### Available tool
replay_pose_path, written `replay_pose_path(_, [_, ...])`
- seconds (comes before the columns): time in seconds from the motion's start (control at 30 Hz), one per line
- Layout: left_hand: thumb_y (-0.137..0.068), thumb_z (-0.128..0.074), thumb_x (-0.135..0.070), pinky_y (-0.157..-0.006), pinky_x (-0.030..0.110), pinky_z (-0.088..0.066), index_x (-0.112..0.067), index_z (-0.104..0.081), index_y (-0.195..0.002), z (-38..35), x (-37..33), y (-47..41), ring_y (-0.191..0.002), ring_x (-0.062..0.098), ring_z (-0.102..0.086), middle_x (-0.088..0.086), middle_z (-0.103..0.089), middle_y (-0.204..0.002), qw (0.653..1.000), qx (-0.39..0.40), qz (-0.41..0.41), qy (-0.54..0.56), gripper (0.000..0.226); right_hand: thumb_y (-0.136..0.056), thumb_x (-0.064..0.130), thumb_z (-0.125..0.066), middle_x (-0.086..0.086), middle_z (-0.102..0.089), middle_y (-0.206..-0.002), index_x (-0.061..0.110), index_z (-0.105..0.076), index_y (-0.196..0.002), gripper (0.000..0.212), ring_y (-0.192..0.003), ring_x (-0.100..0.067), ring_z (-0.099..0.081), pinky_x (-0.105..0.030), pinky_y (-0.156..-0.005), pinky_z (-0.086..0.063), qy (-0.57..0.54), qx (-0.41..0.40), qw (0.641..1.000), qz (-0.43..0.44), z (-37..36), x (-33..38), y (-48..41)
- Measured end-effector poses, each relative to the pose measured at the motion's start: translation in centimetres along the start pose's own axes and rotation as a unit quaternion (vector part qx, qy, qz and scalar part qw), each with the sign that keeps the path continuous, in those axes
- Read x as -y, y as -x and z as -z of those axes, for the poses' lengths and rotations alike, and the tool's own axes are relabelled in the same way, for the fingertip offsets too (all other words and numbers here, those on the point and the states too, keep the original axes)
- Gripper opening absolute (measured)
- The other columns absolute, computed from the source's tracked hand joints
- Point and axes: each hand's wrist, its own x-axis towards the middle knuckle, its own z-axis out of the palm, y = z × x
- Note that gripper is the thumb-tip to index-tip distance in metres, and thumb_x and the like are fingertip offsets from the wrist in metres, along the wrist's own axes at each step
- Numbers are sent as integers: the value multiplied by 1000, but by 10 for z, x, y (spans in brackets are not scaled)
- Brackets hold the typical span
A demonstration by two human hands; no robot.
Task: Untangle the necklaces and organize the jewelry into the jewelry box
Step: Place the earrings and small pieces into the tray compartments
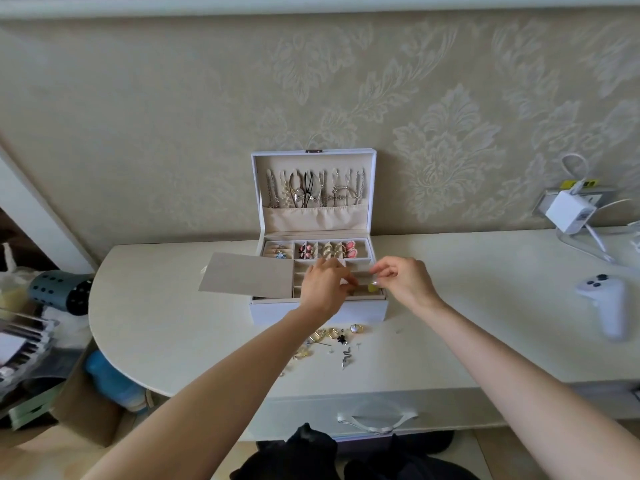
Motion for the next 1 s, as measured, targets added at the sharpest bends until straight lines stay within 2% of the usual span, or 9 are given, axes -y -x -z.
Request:
replay_pose_path(0.07, [-89, -62, -16, -87, 32, -38, -20, -71, -103, 1, 5, 5, -109, 23, -47, 1, -62, -110, 1000, -23, 9, 13, 17, -79, 8, -69, 9, -67, -73, 23, -71, -86, 17, -78, -13, -64, -24, -70, -45, 48, 14, 999, 2, -3, 2, -1])
replay_pose_path(0.17, [-88, -59, -6, -81, 30, -37, -15, -70, -101, 2, 11, 13, -105, 24, -48, 2, -64, -106, 997, -68, 18, 39, 19, -81, 6, -62, 8, -72, -79, 22, -71, -86, 20, -83, -13, -64, -24, -68, -43, 101, 25, 994, 22, -9, 3, -1])
replay_pose_path(0.3, [-80, -62, 3, -74, 30, -38, -11, -71, -90, 2, 17, 23, -97, 28, -53, 4, -65, -95, 992, -119, -1, 45, 20, -81, 5, -62, 8, -68, -82, 23, -70, -88, 21, -91, -17, -57, -26, -65, -37, 175, -13, 982, 65, -15, 3, -1])
replay_pose_path(0.43, [-70, -55, 6, -69, 34, -42, -16, -72, -80, 2, 19, 29, -81, 30, -57, 4, -63, -83, 989, -135, -66, 6, 29, -83, 11, -65, 8, -59, -83, 21, -70, -84, 11, -82, -12, -53, -25, -62, -33, 134, -84, 983, 97, -10, 1, 2])
replay_pose_path(0.53, [-67, -57, 8, -67, 36, -43, -17, -73, -81, 1, 15, 30, -80, 30, -55, 5, -60, -86, 988, -107, -107, -26, 34, -85, 9, -60, 8, -57, -83, 22, -70, -83, 17, -72, -8, -48, -24, -61, -33, 116, -91, 984, 98, -6, -4, 6])
replay_pose_path(0.63, [-69, -64, 8, -72, 37, -43, -16, -74, -86, 1, 10, 28, -86, 31, -54, 7, -59, -90, 987, -87, -122, -53, 30, -84, 9, -57, 6, -56, -84, 24, -71, -81, 21, -69, -7, -46, -23, -62, -33, 121, -74, 985, 96, -4, -10, 11])
replay_pose_path(0.8, [-68, -63, 6, -68, 37, -45, -15, -75, -84, -2, 9, 26, -80, 31, -54, 6, -59, -86, 986, -96, -129, -54, 29, -87, 20, -61, 9, -48, -85, 27, -73, -90, 14, -81, -4, -43, -22, -65, -32, 154, -28, 981, 116, -9, -8, 11])
replay_pose_path(0.9, [-64, -57, 6, -63, 33, -44, -16, -72, -78, -2, 14, 30, -75, 29, -55, 4, -58, -82, 987, -124, -101, -22, 30, -87, 21, -61, 9, -47, -87, 29, -73, -92, 16, -86, -7, -45, -23, -67, -34, 171, -13, 978, 117, -14, -1, 7])
replay_pose_path(1.0, [-72, -37, -3, -64, 31, -42, -14, -68, -78, 3, 20, 36, -76, 27, -54, 3, -59, -82, 985, -150, -86, -3, 34, -86, 18, -60, 7, -49, -91, 30, -73, -90, 17, -92, -12, -52, -24, -68, -37, 189, 9, 976, 109, -19, 4, 2])
